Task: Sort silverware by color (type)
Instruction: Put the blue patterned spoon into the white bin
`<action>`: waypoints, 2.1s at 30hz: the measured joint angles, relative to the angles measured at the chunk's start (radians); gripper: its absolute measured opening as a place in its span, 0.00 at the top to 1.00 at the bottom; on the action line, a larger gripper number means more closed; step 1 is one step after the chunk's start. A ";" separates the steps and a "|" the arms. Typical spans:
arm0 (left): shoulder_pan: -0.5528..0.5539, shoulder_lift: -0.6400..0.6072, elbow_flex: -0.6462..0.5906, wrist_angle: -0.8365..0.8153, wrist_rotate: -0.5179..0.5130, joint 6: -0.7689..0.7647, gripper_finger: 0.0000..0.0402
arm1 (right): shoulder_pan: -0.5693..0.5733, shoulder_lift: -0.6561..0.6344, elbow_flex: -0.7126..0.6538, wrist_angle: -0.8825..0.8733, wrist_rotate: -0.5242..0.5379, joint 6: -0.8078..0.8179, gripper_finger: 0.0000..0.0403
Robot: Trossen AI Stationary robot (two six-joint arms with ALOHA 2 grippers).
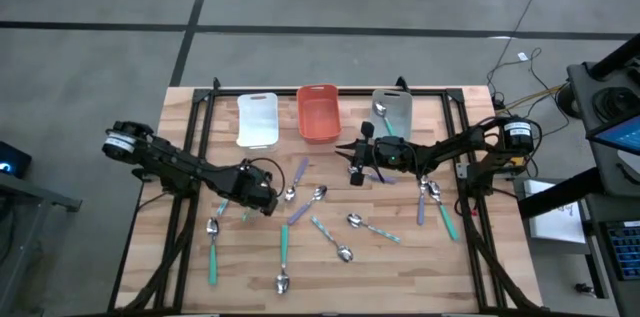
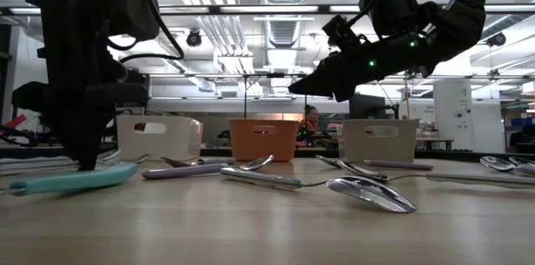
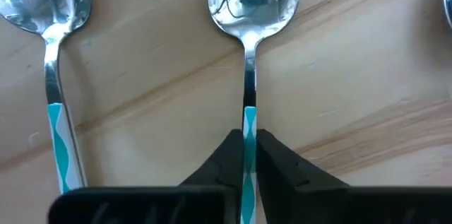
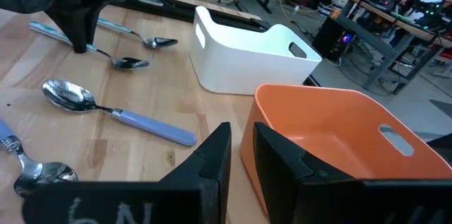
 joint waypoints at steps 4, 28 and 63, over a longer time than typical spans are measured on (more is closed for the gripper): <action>0.000 -0.002 0.000 0.000 -0.002 0.001 0.98 | 0.000 0.000 0.000 0.000 0.000 -0.001 0.87; 0.014 -0.139 0.050 0.001 -0.012 0.049 1.00 | 0.000 0.000 0.000 0.000 0.000 0.001 0.87; 0.843 -0.135 0.626 -0.317 0.011 0.976 1.00 | 0.000 0.000 0.000 0.000 0.000 -0.009 0.87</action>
